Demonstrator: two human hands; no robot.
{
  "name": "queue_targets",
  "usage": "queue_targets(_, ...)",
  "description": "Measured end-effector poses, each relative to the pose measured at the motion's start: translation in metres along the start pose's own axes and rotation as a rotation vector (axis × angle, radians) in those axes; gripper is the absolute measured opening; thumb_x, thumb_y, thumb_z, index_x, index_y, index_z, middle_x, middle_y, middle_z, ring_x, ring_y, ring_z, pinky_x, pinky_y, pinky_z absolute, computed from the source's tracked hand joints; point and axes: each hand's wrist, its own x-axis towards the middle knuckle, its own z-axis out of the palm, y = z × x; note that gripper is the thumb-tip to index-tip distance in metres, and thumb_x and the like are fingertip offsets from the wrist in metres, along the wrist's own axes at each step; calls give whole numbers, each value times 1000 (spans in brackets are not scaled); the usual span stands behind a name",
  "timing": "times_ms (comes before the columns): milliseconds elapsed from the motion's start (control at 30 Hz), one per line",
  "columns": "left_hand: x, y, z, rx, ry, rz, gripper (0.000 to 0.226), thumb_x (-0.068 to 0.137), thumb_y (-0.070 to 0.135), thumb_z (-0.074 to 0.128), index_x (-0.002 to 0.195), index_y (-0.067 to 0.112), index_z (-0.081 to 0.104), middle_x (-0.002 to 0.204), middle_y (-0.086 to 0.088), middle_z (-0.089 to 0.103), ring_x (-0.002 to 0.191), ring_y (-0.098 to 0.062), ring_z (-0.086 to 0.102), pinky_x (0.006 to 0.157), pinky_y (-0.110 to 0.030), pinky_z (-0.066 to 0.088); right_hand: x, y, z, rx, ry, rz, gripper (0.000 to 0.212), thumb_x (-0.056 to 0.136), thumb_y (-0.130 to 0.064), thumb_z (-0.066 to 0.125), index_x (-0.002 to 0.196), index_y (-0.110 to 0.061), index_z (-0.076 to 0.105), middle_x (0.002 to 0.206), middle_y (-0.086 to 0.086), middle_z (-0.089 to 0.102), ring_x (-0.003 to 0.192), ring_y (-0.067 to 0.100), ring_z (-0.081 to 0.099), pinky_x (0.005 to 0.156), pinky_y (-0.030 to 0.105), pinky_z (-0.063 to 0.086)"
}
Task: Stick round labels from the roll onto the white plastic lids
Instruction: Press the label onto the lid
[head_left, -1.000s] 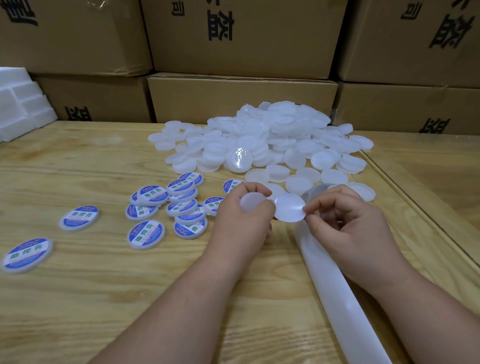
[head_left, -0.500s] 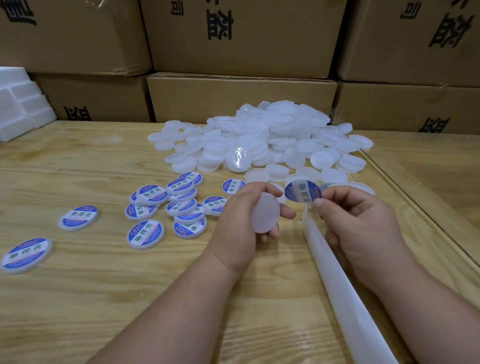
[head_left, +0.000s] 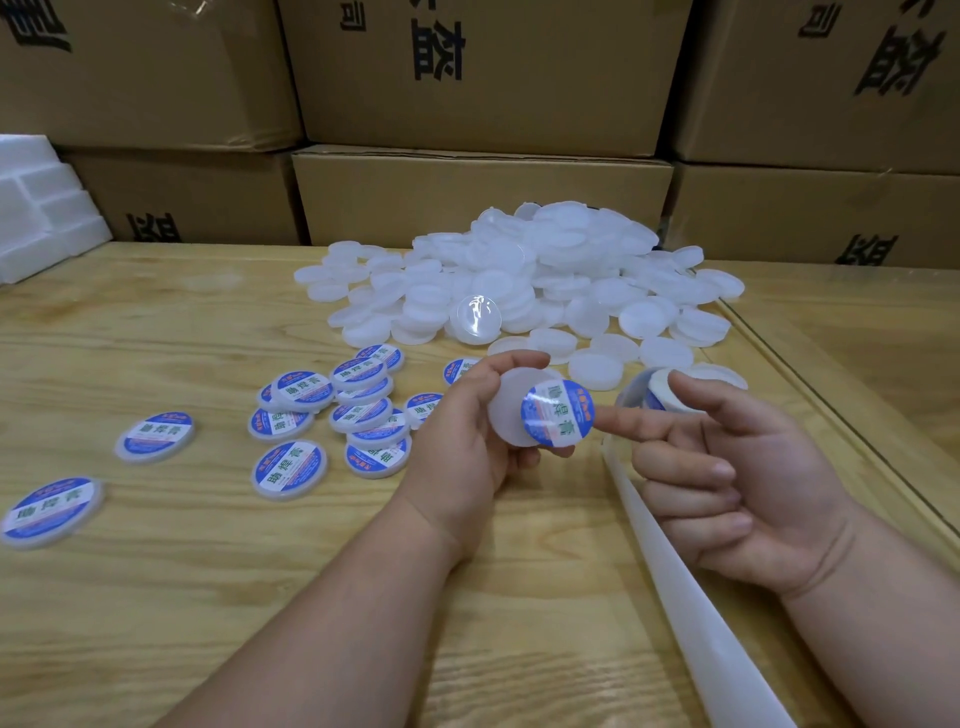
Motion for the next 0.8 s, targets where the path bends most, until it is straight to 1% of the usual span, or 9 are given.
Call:
queue_targets(33, 0, 0, 0, 0, -11, -1, 39, 104, 23, 23, 110, 16, 61, 108, -26, 72, 65, -29, 63, 61, -37, 33, 0, 0, 0, -10, -8, 13, 55, 90, -35, 70, 130, 1, 63, 53, -3, 31, 43, 10, 24, 34, 19, 26)
queue_targets(100, 0, 0, 1, 6, -36, 0, 33, 95, 24, 31, 110, 16, 59, 103, -24, 74, 65, -29, 64, 62, -38, 32, 1, 0, 0, -20, -29, 30, 54, 91, -36, 68, 131, 0, 63, 53, -3, 30, 43, 9, 23, 35, 19, 26)
queue_targets(167, 1, 0, 1, 25, -46, 2, 37, 81, 25, 37, 109, 16, 59, 99, -21, 76, 64, -29, 64, 62, -38, 32, 2, 0, 0, -21, -32, 37, 54, 92, -37, 67, 132, -1, 63, 54, -3, 30, 44, 9, 23, 35, 19, 26)
queue_targets(233, 2, 0, 1, 53, -49, 4, 40, 76, 25, 39, 109, 16, 59, 99, -19, 76, 63, -29, 64, 62, -38, 32, 2, 0, 0, -18, -27, 41, 57, 91, -36, 68, 134, 0, 61, 54, -3, 29, 44, 9, 23, 35, 19, 27)
queue_targets(467, 3, -2, 1, 92, -46, -6, 39, 75, 23, 41, 108, 17, 61, 98, -18, 77, 62, -29, 64, 61, -37, 33, 2, 0, 1, -38, -15, 37, 64, 88, -36, 72, 138, 1, 57, 53, -3, 28, 43, 9, 21, 33, 18, 27)
queue_targets(633, 3, -4, -1, 105, -54, -13, 38, 77, 22, 40, 108, 20, 62, 100, -17, 77, 62, -30, 63, 62, -37, 35, 2, 0, 1, -41, -44, 43, 69, 95, -39, 60, 150, -2, 40, 55, -3, 30, 45, 9, 23, 37, 19, 26)
queue_targets(800, 4, -5, -1, 103, -65, -15, 37, 78, 24, 40, 107, 21, 63, 100, -18, 77, 62, -29, 63, 65, -36, 38, 2, 0, 0, -43, -47, 42, 72, 95, -38, 62, 152, -3, 36, 54, -3, 30, 45, 9, 23, 37, 19, 27)
